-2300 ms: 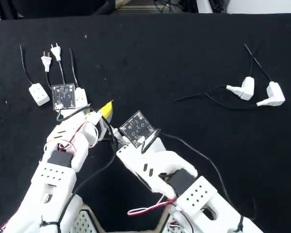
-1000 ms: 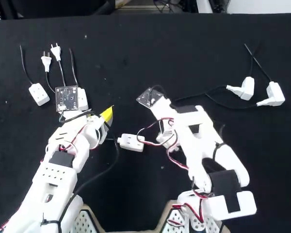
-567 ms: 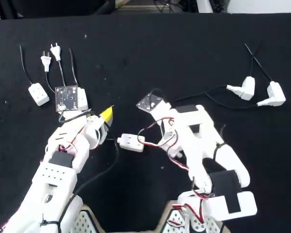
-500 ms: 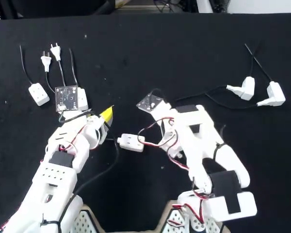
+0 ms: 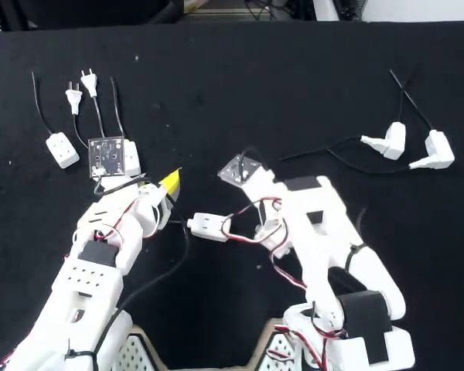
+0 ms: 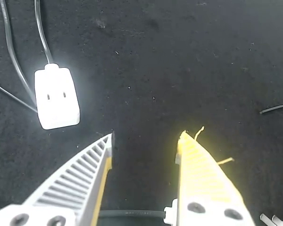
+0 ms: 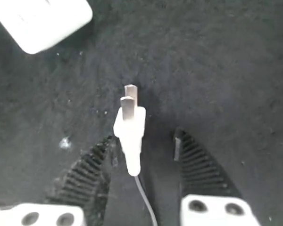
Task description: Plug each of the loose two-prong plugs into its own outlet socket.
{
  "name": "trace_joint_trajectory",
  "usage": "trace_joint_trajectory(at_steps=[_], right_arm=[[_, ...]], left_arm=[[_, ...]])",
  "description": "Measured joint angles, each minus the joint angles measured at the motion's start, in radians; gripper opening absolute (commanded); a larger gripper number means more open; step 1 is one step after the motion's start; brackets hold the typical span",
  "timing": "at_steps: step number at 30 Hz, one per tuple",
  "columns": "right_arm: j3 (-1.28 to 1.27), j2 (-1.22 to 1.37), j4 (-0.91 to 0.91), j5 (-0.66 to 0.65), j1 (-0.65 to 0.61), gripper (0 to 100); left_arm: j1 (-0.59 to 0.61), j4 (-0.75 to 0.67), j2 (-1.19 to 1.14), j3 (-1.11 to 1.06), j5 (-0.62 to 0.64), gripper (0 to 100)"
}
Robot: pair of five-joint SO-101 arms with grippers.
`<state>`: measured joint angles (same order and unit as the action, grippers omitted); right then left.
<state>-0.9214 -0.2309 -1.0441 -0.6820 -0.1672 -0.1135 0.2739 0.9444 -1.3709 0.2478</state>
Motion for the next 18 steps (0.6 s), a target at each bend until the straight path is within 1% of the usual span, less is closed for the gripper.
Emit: trace_joint_trajectory(at_steps=[3, 5, 7, 13, 18], right_arm=[[-0.009, -0.002, 0.012, -0.002, 0.0, 16.7], [-0.009, -0.003, 0.014, -0.002, 0.0, 10.5], [-0.009, -0.003, 0.014, -0.002, 0.0, 1.1], [-0.009, -0.009, 0.02, -0.002, 0.002, 1.0], [-0.015, -0.147, -0.025, -0.002, 0.006, 1.0]], left_arm=[[0.0, 0.0, 0.0, 0.0, 0.0, 22], [0.0, 0.0, 0.0, 0.0, 0.0, 22], [0.0, 0.0, 0.0, 0.0, 0.0, 22], [0.0, 0.0, 0.0, 0.0, 0.0, 22], [0.0, 0.0, 0.0, 0.0, 0.0, 22]])
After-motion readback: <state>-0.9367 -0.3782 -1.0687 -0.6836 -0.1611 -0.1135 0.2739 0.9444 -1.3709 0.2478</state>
